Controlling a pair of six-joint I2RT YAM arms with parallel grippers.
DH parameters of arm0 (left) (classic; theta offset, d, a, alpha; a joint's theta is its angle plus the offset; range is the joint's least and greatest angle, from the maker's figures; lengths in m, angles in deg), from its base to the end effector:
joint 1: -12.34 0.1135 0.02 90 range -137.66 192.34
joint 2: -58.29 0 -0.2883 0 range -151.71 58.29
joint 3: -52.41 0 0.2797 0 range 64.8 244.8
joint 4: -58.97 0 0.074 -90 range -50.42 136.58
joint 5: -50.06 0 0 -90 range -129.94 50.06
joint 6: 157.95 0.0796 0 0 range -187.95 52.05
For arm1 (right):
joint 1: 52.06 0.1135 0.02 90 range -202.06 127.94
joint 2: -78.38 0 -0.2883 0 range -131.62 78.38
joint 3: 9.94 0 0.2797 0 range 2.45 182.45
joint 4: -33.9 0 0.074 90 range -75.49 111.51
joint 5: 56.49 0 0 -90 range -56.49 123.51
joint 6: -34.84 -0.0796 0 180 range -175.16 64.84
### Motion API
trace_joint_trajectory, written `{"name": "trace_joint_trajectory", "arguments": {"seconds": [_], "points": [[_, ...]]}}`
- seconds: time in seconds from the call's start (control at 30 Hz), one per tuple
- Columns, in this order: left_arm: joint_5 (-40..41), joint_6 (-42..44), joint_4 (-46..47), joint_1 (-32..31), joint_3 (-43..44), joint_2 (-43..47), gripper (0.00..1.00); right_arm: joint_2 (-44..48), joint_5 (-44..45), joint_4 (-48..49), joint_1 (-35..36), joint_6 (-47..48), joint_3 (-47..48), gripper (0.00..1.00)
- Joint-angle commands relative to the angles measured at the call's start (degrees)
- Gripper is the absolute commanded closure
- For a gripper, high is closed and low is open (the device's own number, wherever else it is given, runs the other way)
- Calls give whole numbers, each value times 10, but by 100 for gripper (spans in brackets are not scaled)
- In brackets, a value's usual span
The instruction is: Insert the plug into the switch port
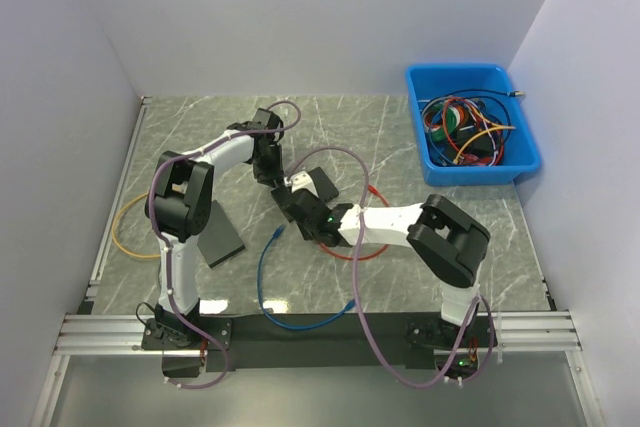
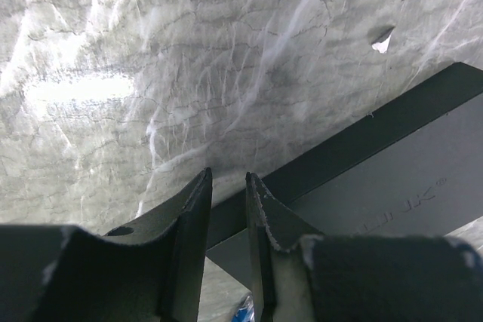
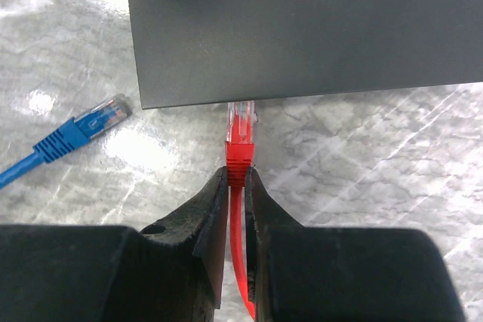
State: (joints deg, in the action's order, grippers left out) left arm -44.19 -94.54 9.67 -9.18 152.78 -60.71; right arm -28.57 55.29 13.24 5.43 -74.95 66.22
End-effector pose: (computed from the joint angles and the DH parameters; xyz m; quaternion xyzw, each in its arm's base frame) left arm 0.4467 -0.1825 0.1342 -0.0363 0.9802 -0.1112 0.1598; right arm 0.2595 0.3522 0.1304 -0.2405 0.8974 0.0631 0.3646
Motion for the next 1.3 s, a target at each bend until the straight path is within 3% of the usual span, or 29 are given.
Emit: {"name": "trace_joint_trajectory", "arguments": {"seconds": [0.0,0.27,0.83,1.27], "points": [[-41,7,-30,-9,11,-7,69,54,20,139,-2,34,-20,100],[-45,7,-31,-9,12,-7,69,64,-3,164,-3,62,-30,100],[-55,10,-33,-9,11,-8,70,-12,12,162,-19,65,6,100],[-57,15,-37,-14,11,-14,70,3,11,169,-34,84,14,100]]}}
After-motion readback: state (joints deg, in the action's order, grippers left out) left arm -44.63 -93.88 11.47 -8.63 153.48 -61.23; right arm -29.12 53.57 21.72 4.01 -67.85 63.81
